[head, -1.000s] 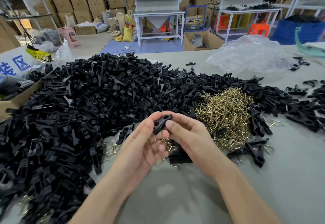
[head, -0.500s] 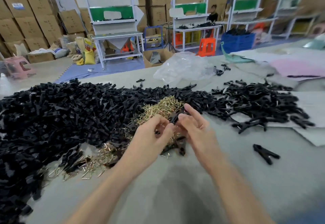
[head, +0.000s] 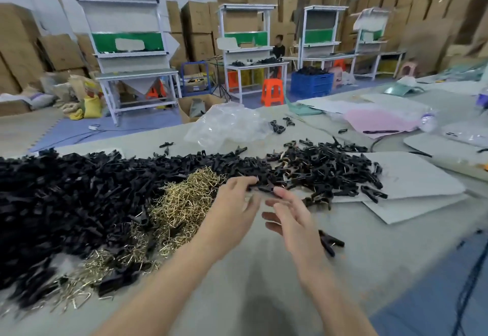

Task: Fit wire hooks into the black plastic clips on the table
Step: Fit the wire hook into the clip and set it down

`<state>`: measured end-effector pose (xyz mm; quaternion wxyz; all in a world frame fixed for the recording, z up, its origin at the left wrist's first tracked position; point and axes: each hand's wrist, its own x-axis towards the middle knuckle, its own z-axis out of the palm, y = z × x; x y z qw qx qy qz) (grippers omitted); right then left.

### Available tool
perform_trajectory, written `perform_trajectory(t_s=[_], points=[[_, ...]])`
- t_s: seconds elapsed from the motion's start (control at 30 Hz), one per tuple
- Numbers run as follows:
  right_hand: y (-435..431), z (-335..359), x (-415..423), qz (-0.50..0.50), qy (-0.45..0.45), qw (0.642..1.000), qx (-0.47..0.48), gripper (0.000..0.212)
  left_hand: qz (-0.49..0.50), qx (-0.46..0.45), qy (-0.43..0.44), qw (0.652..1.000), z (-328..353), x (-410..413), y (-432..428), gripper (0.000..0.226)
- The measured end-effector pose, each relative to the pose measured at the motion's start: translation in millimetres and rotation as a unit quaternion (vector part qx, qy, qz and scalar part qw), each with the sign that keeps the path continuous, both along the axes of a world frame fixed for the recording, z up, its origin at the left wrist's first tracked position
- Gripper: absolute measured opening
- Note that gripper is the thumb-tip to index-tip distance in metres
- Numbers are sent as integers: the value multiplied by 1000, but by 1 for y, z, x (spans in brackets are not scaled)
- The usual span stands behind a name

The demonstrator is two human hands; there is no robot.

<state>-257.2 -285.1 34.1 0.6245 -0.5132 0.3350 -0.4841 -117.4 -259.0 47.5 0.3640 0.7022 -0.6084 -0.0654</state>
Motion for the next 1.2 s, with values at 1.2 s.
perform_trajectory(t_s=[1.2], points=[[101, -62, 253, 98, 386, 775, -491, 25, 305, 49, -159, 938, -80, 228, 205, 48]])
